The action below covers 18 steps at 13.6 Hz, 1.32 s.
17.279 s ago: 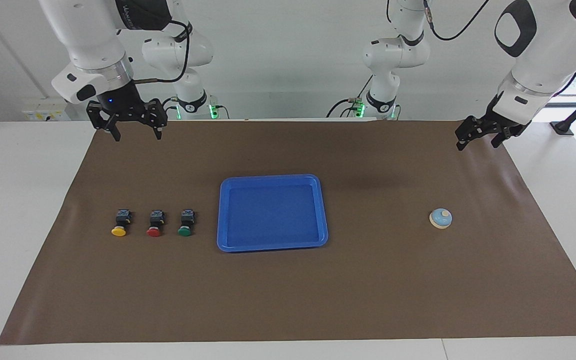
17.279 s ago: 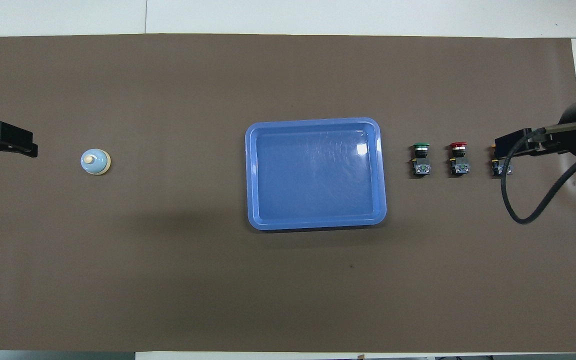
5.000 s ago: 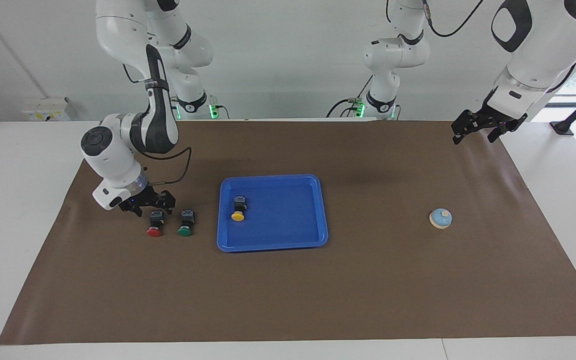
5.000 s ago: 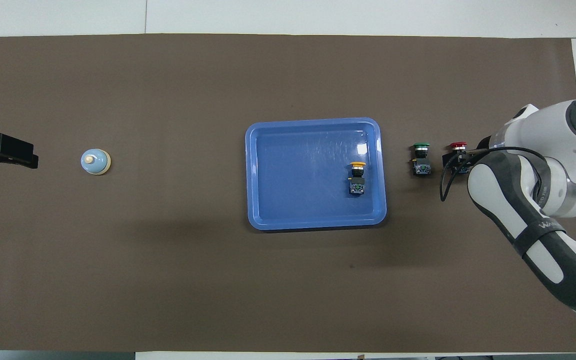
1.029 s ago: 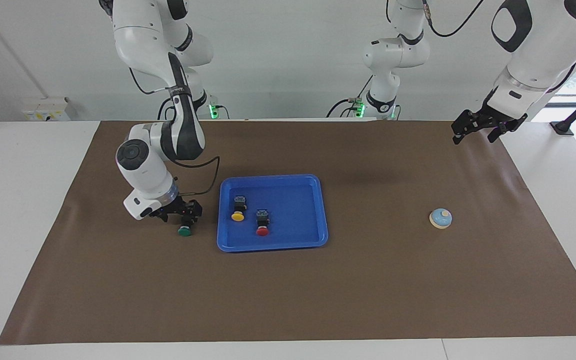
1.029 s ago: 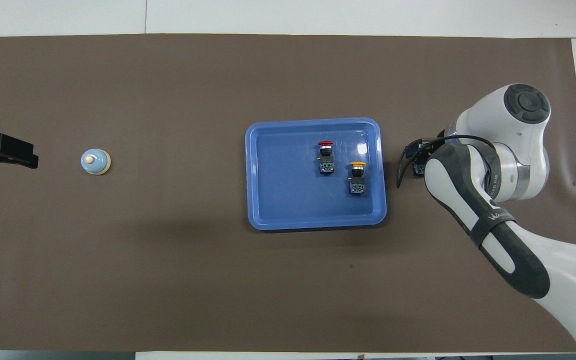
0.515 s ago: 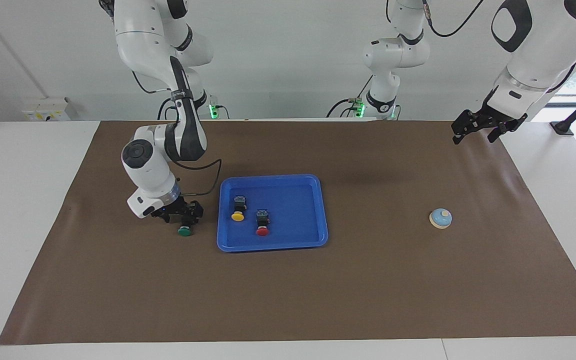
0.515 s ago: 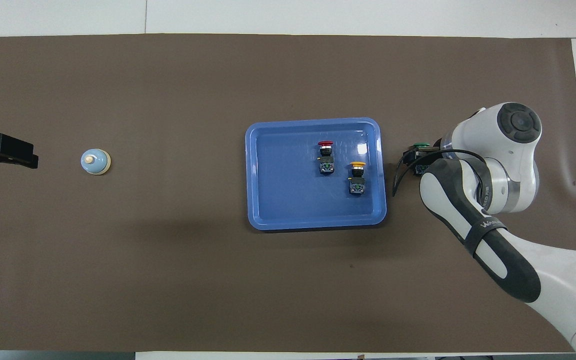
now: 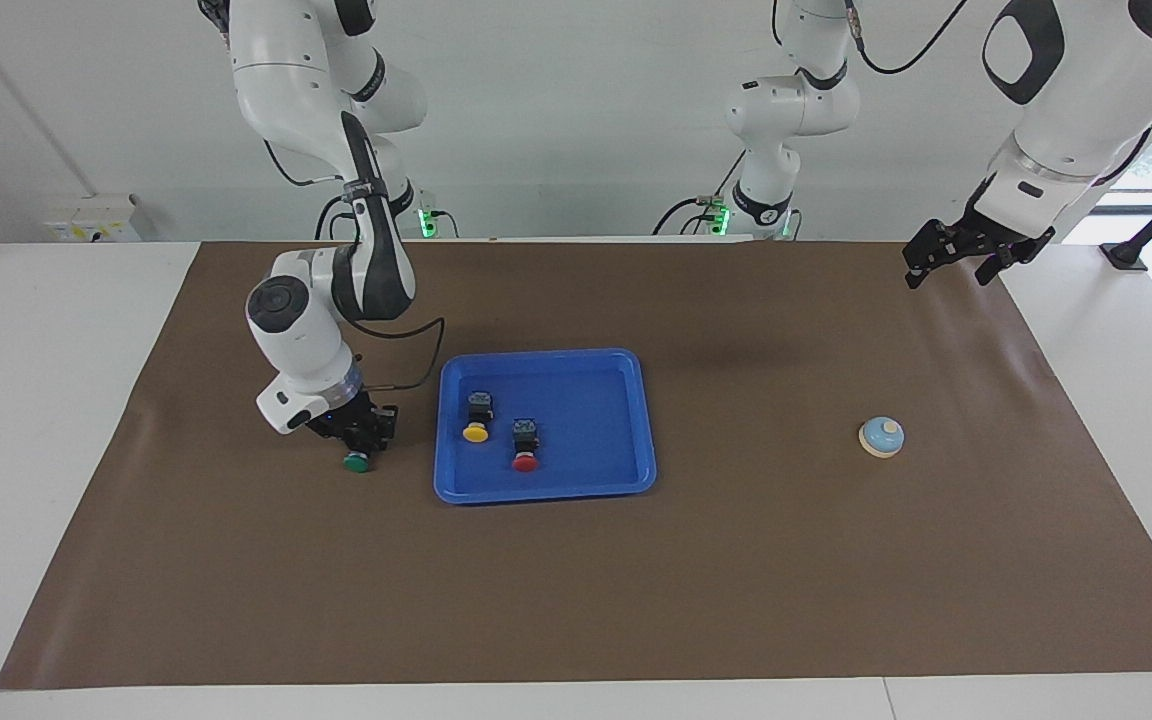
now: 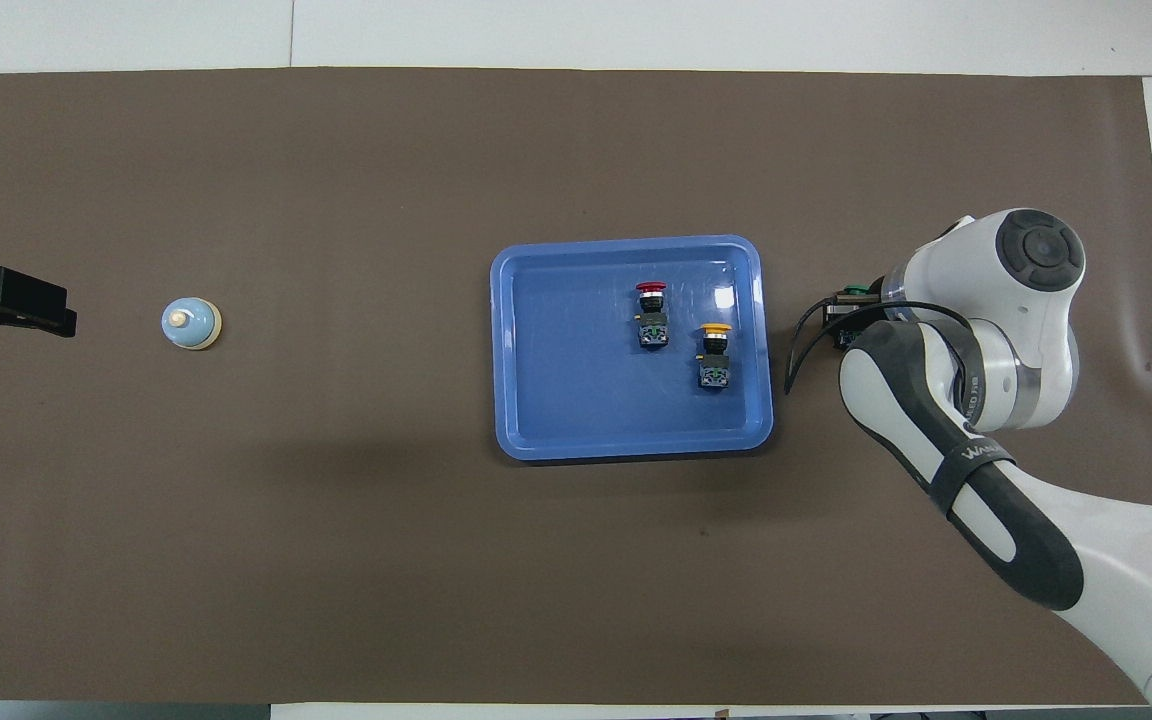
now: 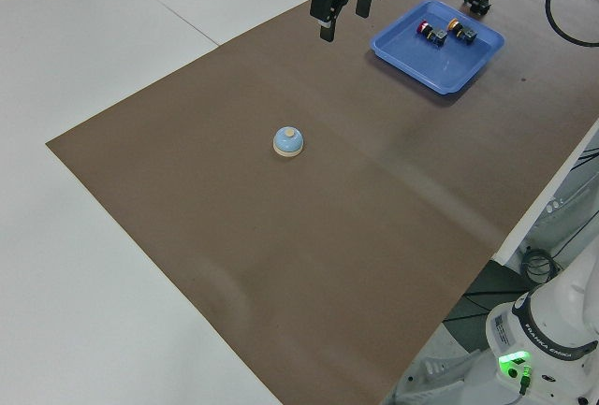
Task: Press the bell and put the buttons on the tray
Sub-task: 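Place the green button in the tray and open the right gripper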
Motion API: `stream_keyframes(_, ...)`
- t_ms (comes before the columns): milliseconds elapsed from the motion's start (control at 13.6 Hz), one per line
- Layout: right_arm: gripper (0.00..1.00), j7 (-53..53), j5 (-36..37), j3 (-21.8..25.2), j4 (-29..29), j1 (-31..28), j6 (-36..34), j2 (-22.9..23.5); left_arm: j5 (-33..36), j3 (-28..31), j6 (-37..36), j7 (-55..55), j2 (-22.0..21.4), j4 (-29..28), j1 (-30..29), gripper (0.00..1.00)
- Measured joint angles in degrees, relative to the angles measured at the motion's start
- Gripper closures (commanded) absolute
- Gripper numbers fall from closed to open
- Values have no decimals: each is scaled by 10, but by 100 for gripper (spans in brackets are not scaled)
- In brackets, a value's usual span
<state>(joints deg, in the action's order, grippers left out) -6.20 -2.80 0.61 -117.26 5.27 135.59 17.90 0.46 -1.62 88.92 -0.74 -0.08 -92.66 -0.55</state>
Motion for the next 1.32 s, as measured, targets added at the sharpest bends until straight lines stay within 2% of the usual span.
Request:
stream_keyframes(368,100,0,0,-1,11,2,-9,-1,0,0,0,0,0,0,0,0)
stream_keyframes(662,100,-2,-4,-9,114,21,-138,-3,0,0,0,0,0,0,0,0)
stream_keyframes(809,100,-48,-5,-10,157,58,-172,-4,0,0,0,0,0,0,0,0)
stream_keyframes(1029,100,-146,-5,-12,180,132,-174,2,0,0,0,0,0,0,0,0)
stream_keyframes(1324,100,-269,-6,-13,211,218,-174,38,0,0,0,0,0,0,0,0)
